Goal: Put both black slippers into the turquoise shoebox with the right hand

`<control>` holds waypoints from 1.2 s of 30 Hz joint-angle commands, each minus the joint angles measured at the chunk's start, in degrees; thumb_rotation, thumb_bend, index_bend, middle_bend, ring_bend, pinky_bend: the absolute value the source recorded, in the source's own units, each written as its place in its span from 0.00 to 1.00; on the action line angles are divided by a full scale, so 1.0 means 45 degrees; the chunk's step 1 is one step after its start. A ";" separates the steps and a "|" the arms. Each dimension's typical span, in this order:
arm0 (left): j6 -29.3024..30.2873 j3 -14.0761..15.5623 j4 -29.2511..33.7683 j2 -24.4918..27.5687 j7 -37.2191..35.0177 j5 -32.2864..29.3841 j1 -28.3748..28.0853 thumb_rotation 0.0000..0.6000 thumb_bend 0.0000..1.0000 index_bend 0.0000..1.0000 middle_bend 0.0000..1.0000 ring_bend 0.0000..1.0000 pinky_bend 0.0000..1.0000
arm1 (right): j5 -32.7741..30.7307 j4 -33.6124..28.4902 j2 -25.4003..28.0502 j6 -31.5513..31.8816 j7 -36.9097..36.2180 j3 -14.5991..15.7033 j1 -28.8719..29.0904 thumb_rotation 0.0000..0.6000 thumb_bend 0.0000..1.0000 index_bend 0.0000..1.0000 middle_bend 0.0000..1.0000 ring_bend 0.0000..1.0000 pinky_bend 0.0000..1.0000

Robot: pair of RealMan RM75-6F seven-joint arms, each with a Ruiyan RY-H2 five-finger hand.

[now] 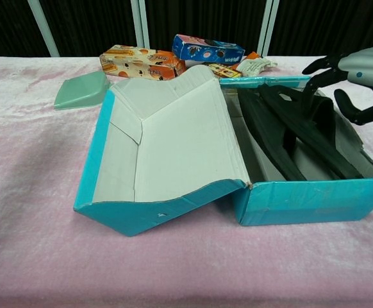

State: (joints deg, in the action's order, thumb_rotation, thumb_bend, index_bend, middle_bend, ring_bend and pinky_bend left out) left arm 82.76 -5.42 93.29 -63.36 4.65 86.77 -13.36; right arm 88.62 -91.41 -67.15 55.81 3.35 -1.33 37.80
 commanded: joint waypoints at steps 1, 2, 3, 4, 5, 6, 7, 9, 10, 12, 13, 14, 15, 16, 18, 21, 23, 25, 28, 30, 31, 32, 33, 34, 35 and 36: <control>-0.0009 0.0005 -0.0021 -0.0023 -0.0005 0.0009 -0.0009 1.00 0.00 0.19 0.29 0.22 0.10 | -0.0032 0.0198 -0.0228 -0.0008 0.0165 0.0062 -0.0067 1.00 0.88 0.40 0.33 0.08 0.04; -0.0008 0.0008 -0.0028 -0.0030 -0.0009 0.0015 -0.0011 1.00 0.00 0.19 0.29 0.22 0.10 | -0.0047 0.0262 -0.0285 -0.0029 0.0213 0.0085 -0.0083 1.00 0.88 0.40 0.33 0.08 0.04; -0.0012 0.0013 -0.0038 -0.0034 -0.0013 0.0012 -0.0009 1.00 0.00 0.19 0.29 0.22 0.10 | -0.0054 0.0323 -0.0337 -0.0041 0.0274 0.0109 -0.0101 1.00 0.88 0.40 0.33 0.08 0.04; -0.0012 0.0016 -0.0045 -0.0036 -0.0012 0.0006 -0.0005 1.00 0.00 0.19 0.29 0.22 0.10 | -0.0055 0.0372 -0.0389 -0.0049 0.0332 0.0134 -0.0120 1.00 0.88 0.40 0.33 0.08 0.04; -0.0009 0.0016 -0.0052 -0.0038 -0.0016 -0.0002 -0.0001 1.00 0.00 0.19 0.29 0.22 0.10 | -0.0059 0.0408 -0.0437 -0.0045 0.0379 0.0156 -0.0145 1.00 0.88 0.40 0.33 0.08 0.04; -0.0008 0.0015 -0.0055 -0.0039 -0.0023 -0.0011 0.0001 1.00 0.00 0.19 0.29 0.22 0.10 | -0.0054 0.0433 -0.0482 -0.0030 0.0416 0.0174 -0.0168 1.00 0.88 0.40 0.33 0.08 0.04; -0.0009 0.0014 -0.0058 -0.0040 -0.0038 -0.0017 0.0002 1.00 0.00 0.19 0.29 0.22 0.10 | -0.0042 0.0449 -0.0525 -0.0035 0.0447 0.0207 -0.0191 1.00 0.88 0.40 0.33 0.08 0.04; -0.0018 0.0031 -0.0077 -0.0067 -0.0047 0.0019 -0.0009 1.00 0.00 0.19 0.29 0.22 0.10 | -0.0025 0.0449 -0.0563 -0.0016 0.0498 0.0245 -0.0235 1.00 0.88 0.40 0.33 0.08 0.04; -0.0037 0.0039 -0.0091 -0.0082 -0.0043 0.0021 -0.0017 1.00 0.00 0.19 0.29 0.22 0.10 | -0.0020 0.0431 -0.0552 0.0048 0.0513 0.0234 -0.0266 1.00 0.88 0.40 0.33 0.08 0.04; -0.0061 0.0038 -0.0116 -0.0110 -0.0058 0.0004 -0.0028 1.00 0.00 0.19 0.29 0.22 0.10 | -0.0058 0.0403 -0.0497 0.0123 0.0546 0.0211 -0.0322 1.00 0.88 0.40 0.33 0.08 0.04; -0.0057 0.0036 -0.0131 -0.0125 -0.0075 0.0003 -0.0028 1.00 0.00 0.19 0.29 0.22 0.10 | -0.0091 0.0408 -0.0484 0.0125 0.0548 0.0206 -0.0340 1.00 0.88 0.40 0.33 0.08 0.04; -0.0049 0.0033 -0.0148 -0.0141 -0.0098 0.0007 -0.0029 1.00 0.00 0.19 0.29 0.22 0.10 | -0.0126 0.0439 -0.0490 0.0111 0.0547 0.0207 -0.0356 1.00 0.87 0.40 0.33 0.08 0.04; -0.0037 0.0034 -0.0173 -0.0160 -0.0128 0.0018 -0.0029 1.00 0.00 0.19 0.29 0.22 0.10 | -0.0168 0.0517 -0.0526 0.0078 0.0576 0.0217 -0.0372 1.00 0.87 0.40 0.33 0.08 0.04; -0.0030 0.0036 -0.0196 -0.0174 -0.0150 0.0026 -0.0028 1.00 0.00 0.19 0.29 0.22 0.10 | -0.0179 0.0602 -0.0574 0.0049 0.0639 0.0231 -0.0375 1.00 0.86 0.40 0.33 0.08 0.04; -0.0022 0.0046 -0.0249 -0.0202 -0.0193 0.0043 -0.0027 1.00 0.00 0.19 0.29 0.22 0.10 | -0.0186 0.0791 -0.0706 -0.0016 0.0789 0.0257 -0.0372 1.00 0.84 0.40 0.33 0.08 0.04; -0.0015 0.0063 -0.0318 -0.0236 -0.0257 0.0060 -0.0021 1.00 0.00 0.19 0.29 0.22 0.10 | -0.0332 0.0984 -0.0856 -0.0071 0.0785 0.0187 -0.0374 1.00 0.84 0.40 0.33 0.07 0.04; 0.0012 0.0079 -0.0367 -0.0252 -0.0306 0.0083 -0.0005 1.00 0.00 0.19 0.29 0.22 0.10 | -0.0429 0.1079 -0.0896 -0.0175 0.0827 0.0179 -0.0362 1.00 0.84 0.40 0.33 0.07 0.04; 0.0048 0.0086 -0.0423 -0.0266 -0.0369 0.0087 0.0019 1.00 0.00 0.19 0.29 0.22 0.10 | -0.0475 0.1110 -0.0887 -0.0285 0.0946 0.0206 -0.0346 1.00 0.84 0.40 0.33 0.07 0.04; 0.0087 0.0099 -0.0523 -0.0294 -0.0481 0.0082 0.0054 1.00 0.00 0.19 0.29 0.22 0.10 | -0.0442 0.0923 -0.0745 -0.0020 0.1032 0.0156 -0.0453 1.00 0.84 0.40 0.33 0.07 0.04; 0.0093 0.0100 -0.0582 -0.0317 -0.0537 0.0080 0.0058 1.00 0.00 0.19 0.29 0.22 0.10 | -0.0352 0.0610 -0.0493 0.0373 0.1024 0.0070 -0.0584 1.00 0.84 0.40 0.33 0.07 0.04; 0.0093 0.0098 -0.0600 -0.0328 -0.0557 0.0084 0.0055 1.00 0.00 0.19 0.29 0.22 0.10 | -0.0294 0.0439 -0.0352 0.0547 0.1027 0.0038 -0.0641 1.00 0.84 0.40 0.33 0.07 0.04; 0.0097 0.0095 -0.0613 -0.0332 -0.0575 0.0093 0.0050 1.00 0.00 0.19 0.29 0.22 0.10 | -0.0227 0.0259 -0.0205 0.0715 0.1038 0.0007 -0.0694 1.00 0.84 0.40 0.32 0.07 0.04; 0.0106 0.0092 -0.0626 -0.0340 -0.0588 0.0112 0.0044 1.00 0.00 0.19 0.29 0.22 0.10 | -0.0142 0.0020 -0.0009 0.0915 0.1049 -0.0030 -0.0757 1.00 0.84 0.40 0.32 0.07 0.04; 0.0114 0.0089 -0.0630 -0.0343 -0.0594 0.0121 0.0042 1.00 0.00 0.19 0.29 0.22 0.10 | -0.0108 -0.0100 0.0090 0.0996 0.1056 -0.0046 -0.0784 1.00 0.84 0.40 0.32 0.07 0.04; 0.0118 0.0088 -0.0634 -0.0346 -0.0598 0.0127 0.0041 1.00 0.00 0.19 0.29 0.22 0.10 | -0.0089 -0.0193 0.0167 0.1032 0.1067 -0.0052 -0.0801 1.00 0.84 0.40 0.32 0.07 0.04; 0.0121 0.0086 -0.0635 -0.0349 -0.0603 0.0135 0.0037 1.00 0.00 0.19 0.29 0.22 0.10 | -0.0063 -0.0298 0.0249 0.1091 0.1069 -0.0074 -0.0815 1.00 0.84 0.40 0.32 0.07 0.04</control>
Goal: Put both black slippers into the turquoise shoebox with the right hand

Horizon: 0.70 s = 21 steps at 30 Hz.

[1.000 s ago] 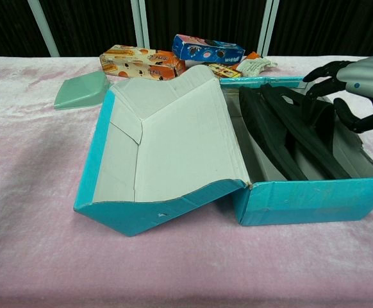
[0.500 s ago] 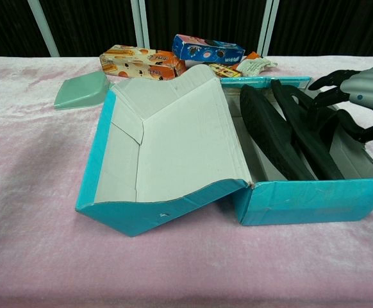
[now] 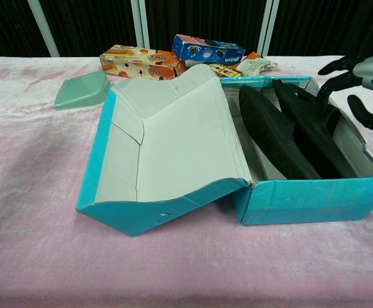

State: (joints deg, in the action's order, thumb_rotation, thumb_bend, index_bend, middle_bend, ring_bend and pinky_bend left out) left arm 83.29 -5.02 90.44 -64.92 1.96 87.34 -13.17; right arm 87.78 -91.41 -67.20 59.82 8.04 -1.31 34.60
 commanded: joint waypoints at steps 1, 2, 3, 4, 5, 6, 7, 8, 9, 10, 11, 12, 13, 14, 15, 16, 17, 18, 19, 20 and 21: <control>0.0002 -0.0005 0.0000 -0.0005 -0.0008 0.0017 -0.0012 1.00 0.00 0.19 0.29 0.22 0.10 | 0.0164 -0.0446 0.0371 0.0280 0.0014 -0.0113 -0.0121 1.00 0.84 0.40 0.32 0.07 0.04; 0.0004 -0.0007 -0.0003 -0.0010 -0.0005 0.0028 -0.0018 1.00 0.00 0.19 0.29 0.22 0.10 | 0.0193 -0.0584 0.0470 0.0331 -0.0025 -0.0150 -0.0124 1.00 0.84 0.40 0.32 0.07 0.04; -0.0004 0.0001 -0.0003 -0.0026 -0.0005 0.0054 -0.0030 1.00 0.00 0.19 0.29 0.22 0.10 | 0.0206 -0.0763 0.0559 0.0365 -0.0164 -0.0284 -0.0057 1.00 0.84 0.40 0.32 0.07 0.04; -0.0009 0.0007 -0.0013 -0.0037 -0.0001 0.0059 -0.0032 1.00 0.00 0.19 0.29 0.22 0.10 | 0.0186 -0.0802 0.0578 0.0281 -0.0220 -0.0335 0.0009 1.00 0.84 0.40 0.32 0.07 0.04; -0.0009 0.0009 -0.0019 -0.0042 0.0001 0.0061 -0.0032 1.00 0.00 0.19 0.29 0.22 0.10 | 0.0168 -0.0806 0.0580 0.0226 -0.0238 -0.0358 0.0044 1.00 0.84 0.40 0.32 0.07 0.04; -0.0010 0.0017 -0.0029 -0.0049 0.0008 0.0060 -0.0028 1.00 0.00 0.19 0.29 0.22 0.10 | 0.0129 -0.0776 0.0542 0.0064 -0.0248 -0.0416 0.0154 1.00 0.84 0.40 0.32 0.07 0.04; -0.0006 0.0027 -0.0035 -0.0058 0.0008 0.0050 -0.0015 1.00 0.00 0.19 0.29 0.22 0.10 | 0.0066 -0.0675 0.0422 -0.0165 -0.0251 -0.0485 0.0311 1.00 0.84 0.40 0.32 0.07 0.04; -0.0002 0.0032 -0.0041 -0.0066 -0.0002 0.0041 -0.0004 1.00 0.00 0.19 0.29 0.22 0.10 | -0.0013 -0.0557 0.0301 -0.0361 -0.0264 -0.0541 0.0435 1.00 0.84 0.40 0.32 0.07 0.04; 0.0008 0.0040 -0.0050 -0.0070 -0.0016 0.0030 0.0012 1.00 0.00 0.19 0.29 0.22 0.10 | -0.0116 -0.0379 0.0126 -0.0603 -0.0282 -0.0602 0.0585 1.00 0.84 0.40 0.32 0.07 0.04; 0.0009 0.0054 -0.0062 -0.0069 -0.0022 0.0024 0.0027 1.00 0.00 0.19 0.29 0.22 0.10 | -0.0187 -0.0233 -0.0009 -0.0773 -0.0295 -0.0627 0.0680 1.00 0.84 0.40 0.32 0.07 0.04; 0.0012 0.0059 -0.0067 -0.0068 -0.0026 0.0020 0.0035 1.00 0.00 0.19 0.29 0.22 0.10 | -0.0222 -0.0153 -0.0077 -0.0845 -0.0303 -0.0640 0.0722 1.00 0.84 0.40 0.32 0.07 0.04; 0.0013 0.0070 -0.0079 -0.0064 -0.0027 0.0008 0.0050 1.00 0.00 0.19 0.29 0.22 0.10 | -0.0278 -0.0019 -0.0198 -0.0988 -0.0313 -0.0642 0.0792 1.00 0.84 0.40 0.32 0.07 0.04; 0.0011 0.0080 -0.0092 -0.0062 -0.0030 -0.0002 0.0062 1.00 0.00 0.19 0.29 0.22 0.10 | -0.0319 0.0078 -0.0281 -0.1078 -0.0317 -0.0641 0.0833 1.00 0.84 0.40 0.32 0.07 0.04; 0.0003 0.0090 -0.0102 -0.0053 -0.0036 -0.0023 0.0077 1.00 0.00 0.19 0.29 0.22 0.10 | -0.0375 0.0230 -0.0411 -0.1199 -0.0314 -0.0635 0.0888 1.00 0.84 0.40 0.32 0.07 0.04; -0.0006 0.0099 -0.0112 -0.0047 -0.0046 -0.0049 0.0093 1.00 0.00 0.19 0.29 0.22 0.10 | -0.0422 0.0378 -0.0541 -0.1310 -0.0313 -0.0614 0.0929 1.00 0.84 0.40 0.32 0.07 0.04; -0.0011 0.0103 -0.0133 -0.0046 -0.0062 -0.0081 0.0110 1.00 0.00 0.19 0.29 0.22 0.10 | -0.0484 0.0562 -0.0706 -0.1468 -0.0331 -0.0574 0.0979 1.00 0.84 0.40 0.32 0.07 0.04; -0.0019 0.0092 -0.0151 -0.0050 -0.0090 -0.0119 0.0117 1.00 0.00 0.19 0.29 0.22 0.10 | -0.0554 0.0794 -0.0902 -0.1710 -0.0320 -0.0509 0.1056 1.00 0.84 0.40 0.32 0.07 0.04; -0.0026 0.0086 -0.0166 -0.0058 -0.0102 -0.0118 0.0109 1.00 0.00 0.19 0.29 0.22 0.10 | -0.0598 0.1053 -0.1080 -0.1844 -0.0270 -0.0493 0.1124 1.00 0.84 0.40 0.32 0.07 0.04; -0.0032 0.0084 -0.0174 -0.0066 -0.0102 -0.0108 0.0100 1.00 0.00 0.19 0.29 0.22 0.10 | -0.0639 0.1234 -0.1189 -0.1918 -0.0208 -0.0486 0.1161 1.00 0.84 0.40 0.32 0.07 0.04; -0.0037 0.0083 -0.0179 -0.0074 -0.0095 -0.0095 0.0091 1.00 0.00 0.19 0.29 0.22 0.10 | -0.0682 0.1386 -0.1277 -0.1968 -0.0149 -0.0490 0.1190 1.00 0.84 0.40 0.32 0.07 0.04; -0.0042 0.0083 -0.0181 -0.0082 -0.0089 -0.0078 0.0080 1.00 0.00 0.19 0.29 0.22 0.10 | -0.0736 0.1530 -0.1349 -0.2021 -0.0095 -0.0497 0.1217 1.00 0.84 0.40 0.32 0.07 0.04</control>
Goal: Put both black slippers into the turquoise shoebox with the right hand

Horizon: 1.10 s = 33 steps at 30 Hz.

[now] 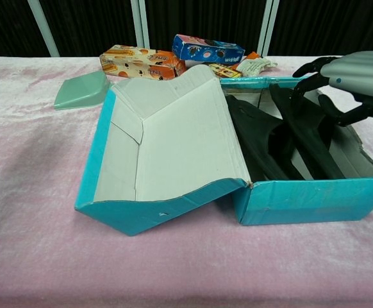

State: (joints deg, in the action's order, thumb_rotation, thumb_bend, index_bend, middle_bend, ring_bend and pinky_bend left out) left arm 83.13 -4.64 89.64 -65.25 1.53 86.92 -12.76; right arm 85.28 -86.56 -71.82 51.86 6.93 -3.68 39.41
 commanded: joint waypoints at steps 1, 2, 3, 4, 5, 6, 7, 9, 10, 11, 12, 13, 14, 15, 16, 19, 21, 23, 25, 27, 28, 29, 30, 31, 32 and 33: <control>-0.0013 0.0000 -0.0003 -0.0013 0.0012 0.0025 -0.0018 1.00 0.00 0.19 0.29 0.22 0.10 | -0.0226 0.0549 -0.0366 -0.0289 0.0184 0.0020 0.0166 1.00 0.84 0.40 0.32 0.07 0.04; -0.0030 0.0006 -0.0001 -0.0020 0.0026 0.0043 -0.0032 1.00 0.00 0.19 0.29 0.22 0.10 | -0.0337 0.0714 -0.0443 -0.0371 0.0218 0.0003 0.0193 1.00 0.84 0.40 0.32 0.07 0.04; -0.0048 0.0014 -0.0004 -0.0029 0.0040 0.0060 -0.0045 1.00 0.00 0.19 0.29 0.22 0.10 | -0.0481 0.0890 -0.0509 -0.0471 0.0226 -0.0023 0.0218 1.00 0.84 0.40 0.32 0.07 0.04; -0.0056 0.0014 -0.0006 -0.0035 0.0042 0.0059 -0.0049 1.00 0.00 0.19 0.29 0.22 0.10 | -0.0545 0.0973 -0.0544 -0.0503 0.0230 -0.0034 0.0226 1.00 0.84 0.40 0.32 0.07 0.04; -0.0061 0.0013 -0.0009 -0.0035 0.0036 0.0049 -0.0048 1.00 0.00 0.19 0.29 0.22 0.10 | -0.0597 0.1026 -0.0570 -0.0518 0.0231 -0.0042 0.0226 1.00 0.84 0.40 0.32 0.07 0.04; -0.0065 0.0006 -0.0014 -0.0037 0.0020 0.0033 -0.0047 1.00 0.00 0.19 0.29 0.22 0.10 | -0.0652 0.1073 -0.0586 -0.0534 0.0230 -0.0041 0.0221 1.00 0.84 0.40 0.32 0.07 0.04; -0.0064 0.0004 -0.0016 -0.0038 0.0009 0.0028 -0.0045 1.00 0.00 0.19 0.29 0.22 0.10 | -0.0682 0.1078 -0.0582 -0.0541 0.0218 -0.0033 0.0211 1.00 0.84 0.40 0.32 0.07 0.04; -0.0055 0.0002 -0.0029 -0.0038 -0.0004 0.0032 -0.0043 1.00 0.00 0.19 0.29 0.22 0.10 | -0.0668 0.1009 -0.0519 -0.0457 0.0207 -0.0002 0.0160 1.00 0.84 0.40 0.32 0.07 0.04; -0.0049 0.0003 -0.0033 -0.0040 0.0002 0.0037 -0.0041 1.00 0.00 0.19 0.29 0.22 0.10 | -0.0639 0.0932 -0.0464 -0.0367 0.0202 0.0015 0.0114 1.00 0.84 0.40 0.32 0.07 0.04; -0.0047 0.0005 -0.0042 -0.0045 0.0003 0.0043 -0.0042 1.00 0.00 0.19 0.29 0.22 0.10 | -0.0601 0.0826 -0.0389 -0.0249 0.0203 0.0027 0.0058 1.00 0.84 0.40 0.32 0.07 0.04; -0.0047 0.0001 -0.0051 -0.0053 0.0000 0.0044 -0.0046 1.00 0.00 0.19 0.29 0.22 0.10 | -0.0537 0.0642 -0.0260 -0.0064 0.0222 0.0044 -0.0028 1.00 0.84 0.40 0.32 0.07 0.04; -0.0053 -0.0001 -0.0057 -0.0064 -0.0002 0.0043 -0.0050 1.00 0.00 0.19 0.29 0.22 0.10 | -0.0496 0.0501 -0.0164 0.0053 0.0249 0.0058 -0.0085 1.00 0.83 0.40 0.31 0.07 0.04; -0.0055 -0.0001 -0.0065 -0.0073 -0.0009 0.0046 -0.0054 1.00 0.00 0.19 0.29 0.22 0.10 | -0.0454 0.0330 -0.0049 0.0198 0.0292 0.0070 -0.0157 1.00 0.81 0.39 0.30 0.07 0.04; -0.0056 0.0000 -0.0072 -0.0088 -0.0020 0.0056 -0.0059 1.00 0.00 0.19 0.29 0.22 0.10 | -0.0420 0.0125 0.0074 0.0367 0.0343 0.0080 -0.0245 1.00 0.76 0.36 0.29 0.06 0.04; -0.0059 0.0009 -0.0082 -0.0108 -0.0031 0.0079 -0.0066 1.00 0.00 0.19 0.29 0.22 0.10 | -0.0379 -0.0202 0.0253 0.0651 0.0408 0.0084 -0.0395 1.00 0.67 0.33 0.27 0.06 0.04; -0.0043 0.0033 -0.0109 -0.0151 -0.0030 0.0118 -0.0060 1.00 0.00 0.19 0.29 0.22 0.10 | -0.0420 -0.0953 0.0588 0.1329 0.0449 0.0038 -0.0786 1.00 0.34 0.19 0.20 0.03 0.04; 0.0019 0.0047 -0.0099 -0.0177 -0.0042 0.0150 -0.0031 1.00 0.00 0.19 0.29 0.22 0.10 | -0.0461 -0.1520 0.0824 0.1988 0.0298 -0.0043 -0.1159 1.00 0.24 0.11 0.15 0.01 0.04; 0.0110 0.0058 -0.0110 -0.0202 -0.0081 0.0168 0.0021 1.00 0.00 0.19 0.29 0.22 0.10 | -0.0465 -0.1883 0.0972 0.2829 0.0217 -0.0170 -0.1582 1.00 0.21 0.06 0.11 0.00 0.04; 0.0223 0.0075 -0.0129 -0.0225 -0.0117 0.0159 0.0105 1.00 0.00 0.19 0.29 0.22 0.10 | -0.0549 -0.2116 0.1027 0.3844 0.0235 -0.0309 -0.2123 1.00 0.21 0.03 0.09 0.00 0.04; 0.0401 0.0080 -0.0178 -0.0288 -0.0085 0.0020 0.0276 1.00 0.00 0.19 0.29 0.22 0.10 | -0.0968 -0.2285 0.1089 0.5190 0.0541 -0.0452 -0.2983 1.00 0.24 0.01 0.06 0.00 0.04; 0.0476 0.0091 -0.0181 -0.0323 -0.0079 -0.0038 0.0356 1.00 0.00 0.19 0.29 0.22 0.10 | -0.1222 -0.2389 0.1138 0.5611 0.0786 -0.0452 -0.3327 1.00 0.26 0.00 0.06 0.00 0.04; 0.0532 0.0113 -0.0186 -0.0356 -0.0078 -0.0066 0.0422 1.00 0.00 0.19 0.29 0.22 0.10 | -0.1405 -0.2483 0.1178 0.5922 0.0983 -0.0432 -0.3603 1.00 0.27 0.00 0.04 0.00 0.04; 0.0586 0.0133 -0.0195 -0.0385 -0.0078 -0.0077 0.0477 1.00 0.00 0.19 0.29 0.22 0.10 | -0.1510 -0.2553 0.1195 0.6170 0.1115 -0.0412 -0.3820 1.00 0.28 0.00 0.02 0.00 0.04; 0.0634 0.0173 -0.0205 -0.0421 -0.0070 -0.0099 0.0553 1.00 0.00 0.19 0.29 0.22 0.10 | -0.1683 -0.2586 0.1216 0.6456 0.1220 -0.0373 -0.4114 1.00 0.28 0.00 0.01 0.00 0.04; 0.0668 0.0206 -0.0205 -0.0447 -0.0038 -0.0123 0.0614 1.00 0.00 0.19 0.29 0.22 0.10 | -0.1808 -0.2602 0.1235 0.6656 0.1275 -0.0321 -0.4345 1.00 0.28 0.00 0.00 0.00 0.04; 0.0713 0.0242 -0.0201 -0.0476 0.0008 -0.0142 0.0682 1.00 0.00 0.19 0.29 0.22 0.09 | -0.1903 -0.2602 0.1252 0.6842 0.1312 -0.0257 -0.4570 1.00 0.28 0.00 0.00 0.00 0.04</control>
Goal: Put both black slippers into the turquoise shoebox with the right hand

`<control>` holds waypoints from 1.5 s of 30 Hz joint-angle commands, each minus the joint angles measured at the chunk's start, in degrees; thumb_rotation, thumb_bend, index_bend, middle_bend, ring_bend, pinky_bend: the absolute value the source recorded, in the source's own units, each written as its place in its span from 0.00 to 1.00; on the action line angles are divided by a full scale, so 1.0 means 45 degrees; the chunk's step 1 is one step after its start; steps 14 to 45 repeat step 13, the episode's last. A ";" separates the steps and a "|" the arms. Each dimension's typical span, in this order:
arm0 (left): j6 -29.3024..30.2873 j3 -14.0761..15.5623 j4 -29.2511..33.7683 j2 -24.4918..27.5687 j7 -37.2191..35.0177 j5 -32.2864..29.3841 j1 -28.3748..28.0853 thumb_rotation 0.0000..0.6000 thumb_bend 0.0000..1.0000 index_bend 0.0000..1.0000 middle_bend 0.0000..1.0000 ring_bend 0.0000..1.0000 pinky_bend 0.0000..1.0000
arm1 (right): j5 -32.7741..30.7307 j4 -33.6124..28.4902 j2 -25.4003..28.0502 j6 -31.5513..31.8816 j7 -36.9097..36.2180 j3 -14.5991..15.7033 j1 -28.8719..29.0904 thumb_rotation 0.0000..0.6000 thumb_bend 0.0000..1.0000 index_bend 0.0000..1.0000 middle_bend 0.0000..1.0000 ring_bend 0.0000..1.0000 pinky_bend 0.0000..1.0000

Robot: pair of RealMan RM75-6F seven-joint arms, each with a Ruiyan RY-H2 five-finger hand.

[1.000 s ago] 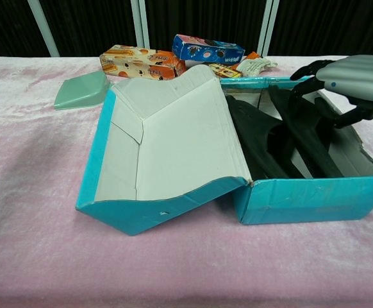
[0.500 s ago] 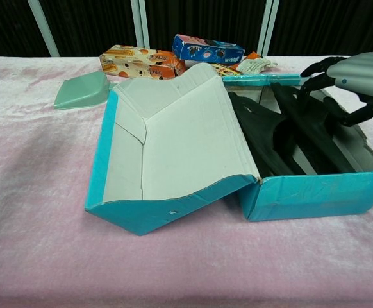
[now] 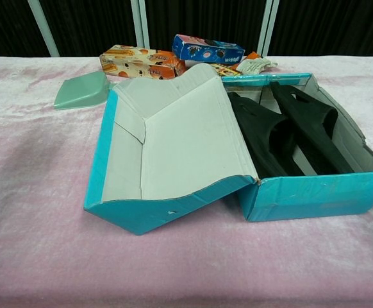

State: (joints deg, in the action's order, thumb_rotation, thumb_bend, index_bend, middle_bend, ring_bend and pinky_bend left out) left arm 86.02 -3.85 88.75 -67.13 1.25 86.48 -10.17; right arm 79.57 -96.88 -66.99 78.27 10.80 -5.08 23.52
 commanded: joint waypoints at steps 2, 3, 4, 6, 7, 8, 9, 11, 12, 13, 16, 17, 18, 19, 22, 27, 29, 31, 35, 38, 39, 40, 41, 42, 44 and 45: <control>0.0189 0.0139 0.0035 -0.0115 0.0169 -0.0081 0.0258 1.00 0.00 0.19 0.29 0.22 0.08 | -0.0721 -0.0216 0.0170 0.1379 0.0483 0.0220 -0.1505 1.00 0.28 0.00 0.00 0.00 0.02; 0.0246 0.0173 0.0078 -0.0135 0.0221 -0.0096 0.0331 1.00 0.00 0.19 0.28 0.22 0.07 | -0.0700 -0.0146 0.0129 0.1579 0.0518 0.0294 -0.1704 1.00 0.28 0.00 0.00 0.00 0.02; 0.0326 0.0223 0.0151 -0.0142 0.0306 -0.0099 0.0429 1.00 0.00 0.18 0.28 0.22 0.07 | -0.0645 -0.0055 0.0056 0.1827 0.0547 0.0388 -0.1949 1.00 0.27 0.00 0.00 0.00 0.01; 0.0468 0.0293 0.0303 -0.0103 0.0416 -0.0100 0.0587 1.00 0.00 0.18 0.28 0.21 0.07 | -0.0529 0.0052 -0.0066 0.2176 0.0536 0.0549 -0.2316 1.00 0.27 0.00 0.00 0.00 0.00; 0.0544 0.0306 0.0378 -0.0077 0.0449 -0.0092 0.0651 1.00 0.00 0.18 0.27 0.21 0.06 | -0.0471 0.0101 -0.0118 0.2306 0.0518 0.0615 -0.2469 1.00 0.27 0.00 0.00 0.00 0.00; 0.0671 0.0334 0.0476 -0.0037 0.0500 -0.0061 0.0748 1.00 0.00 0.18 0.27 0.21 0.06 | -0.0423 0.0166 -0.0186 0.2485 0.0500 0.0721 -0.2701 1.00 0.26 0.00 0.00 0.00 0.00; 0.0758 0.0361 0.0540 -0.0008 0.0543 -0.0020 0.0815 1.00 0.00 0.18 0.27 0.21 0.06 | -0.0351 0.0206 -0.0224 0.2598 0.0473 0.0793 -0.2847 1.00 0.26 0.00 0.00 0.00 0.00; 0.0901 0.0414 0.0634 0.0023 0.0639 0.0072 0.0925 1.00 0.00 0.18 0.27 0.21 0.06 | -0.0229 0.0275 -0.0273 0.2768 0.0354 0.0887 -0.3091 1.00 0.26 0.00 0.00 0.00 0.00; 0.0953 0.0448 0.0664 0.0019 0.0681 0.0126 0.0971 1.00 0.00 0.18 0.27 0.21 0.06 | -0.0166 0.0309 -0.0289 0.2830 0.0294 0.0926 -0.3194 1.00 0.26 0.00 0.00 0.00 0.00; 0.0977 0.0505 0.0691 0.0012 0.0729 0.0185 0.1017 1.00 0.00 0.18 0.27 0.21 0.06 | -0.0075 0.0328 -0.0273 0.2859 0.0225 0.0988 -0.3285 1.00 0.26 0.00 0.00 0.00 0.00; 0.0977 0.0505 0.0691 0.0012 0.0729 0.0185 0.1017 1.00 0.00 0.18 0.27 0.21 0.06 | -0.0075 0.0328 -0.0273 0.2859 0.0225 0.0988 -0.3285 1.00 0.26 0.00 0.00 0.00 0.00; 0.0977 0.0505 0.0691 0.0012 0.0729 0.0185 0.1017 1.00 0.00 0.18 0.27 0.21 0.06 | -0.0075 0.0328 -0.0273 0.2859 0.0225 0.0988 -0.3285 1.00 0.26 0.00 0.00 0.00 0.00; 0.0977 0.0505 0.0691 0.0012 0.0729 0.0185 0.1017 1.00 0.00 0.18 0.27 0.21 0.06 | -0.0075 0.0328 -0.0273 0.2859 0.0225 0.0988 -0.3285 1.00 0.26 0.00 0.00 0.00 0.00; 0.0977 0.0505 0.0691 0.0012 0.0729 0.0185 0.1017 1.00 0.00 0.18 0.27 0.21 0.06 | -0.0075 0.0328 -0.0273 0.2859 0.0225 0.0988 -0.3285 1.00 0.26 0.00 0.00 0.00 0.00; 0.0977 0.0505 0.0691 0.0012 0.0729 0.0185 0.1017 1.00 0.00 0.18 0.27 0.21 0.06 | -0.0075 0.0328 -0.0273 0.2859 0.0225 0.0988 -0.3285 1.00 0.26 0.00 0.00 0.00 0.00; 0.0977 0.0505 0.0691 0.0012 0.0729 0.0185 0.1017 1.00 0.00 0.18 0.27 0.21 0.06 | -0.0075 0.0328 -0.0273 0.2859 0.0225 0.0988 -0.3285 1.00 0.26 0.00 0.00 0.00 0.00; 0.0977 0.0505 0.0691 0.0012 0.0729 0.0185 0.1017 1.00 0.00 0.18 0.27 0.21 0.06 | -0.0075 0.0328 -0.0273 0.2859 0.0225 0.0988 -0.3285 1.00 0.26 0.00 0.00 0.00 0.00; 0.0977 0.0505 0.0691 0.0012 0.0729 0.0185 0.1017 1.00 0.00 0.18 0.27 0.21 0.06 | -0.0075 0.0328 -0.0273 0.2859 0.0225 0.0988 -0.3285 1.00 0.26 0.00 0.00 0.00 0.00; 0.0977 0.0505 0.0691 0.0012 0.0729 0.0185 0.1017 1.00 0.00 0.18 0.27 0.21 0.06 | -0.0075 0.0328 -0.0273 0.2859 0.0225 0.0988 -0.3285 1.00 0.26 0.00 0.00 0.00 0.00; 0.0977 0.0505 0.0691 0.0012 0.0729 0.0185 0.1017 1.00 0.00 0.18 0.27 0.21 0.06 | -0.0075 0.0328 -0.0273 0.2859 0.0225 0.0988 -0.3285 1.00 0.26 0.00 0.00 0.00 0.00; 0.0977 0.0505 0.0691 0.0012 0.0729 0.0185 0.1017 1.00 0.00 0.18 0.27 0.21 0.06 | -0.0075 0.0328 -0.0273 0.2859 0.0225 0.0988 -0.3285 1.00 0.26 0.00 0.00 0.00 0.00; 0.0977 0.0505 0.0691 0.0012 0.0729 0.0185 0.1017 1.00 0.00 0.18 0.27 0.21 0.06 | -0.0075 0.0328 -0.0273 0.2859 0.0225 0.0988 -0.3285 1.00 0.26 0.00 0.00 0.00 0.00; 0.0977 0.0505 0.0691 0.0012 0.0729 0.0185 0.1017 1.00 0.00 0.18 0.27 0.21 0.06 | -0.0075 0.0328 -0.0273 0.2859 0.0225 0.0988 -0.3285 1.00 0.26 0.00 0.00 0.00 0.00; 0.0977 0.0505 0.0691 0.0012 0.0729 0.0185 0.1017 1.00 0.00 0.18 0.27 0.21 0.06 | -0.0075 0.0328 -0.0273 0.2859 0.0225 0.0988 -0.3285 1.00 0.26 0.00 0.00 0.00 0.00; 0.0977 0.0505 0.0691 0.0012 0.0729 0.0185 0.1017 1.00 0.00 0.18 0.27 0.21 0.06 | -0.0075 0.0328 -0.0273 0.2859 0.0225 0.0988 -0.3285 1.00 0.26 0.00 0.00 0.00 0.00; 0.0977 0.0505 0.0691 0.0012 0.0729 0.0185 0.1017 1.00 0.00 0.18 0.27 0.21 0.06 | -0.0075 0.0328 -0.0273 0.2859 0.0225 0.0988 -0.3285 1.00 0.26 0.00 0.00 0.00 0.00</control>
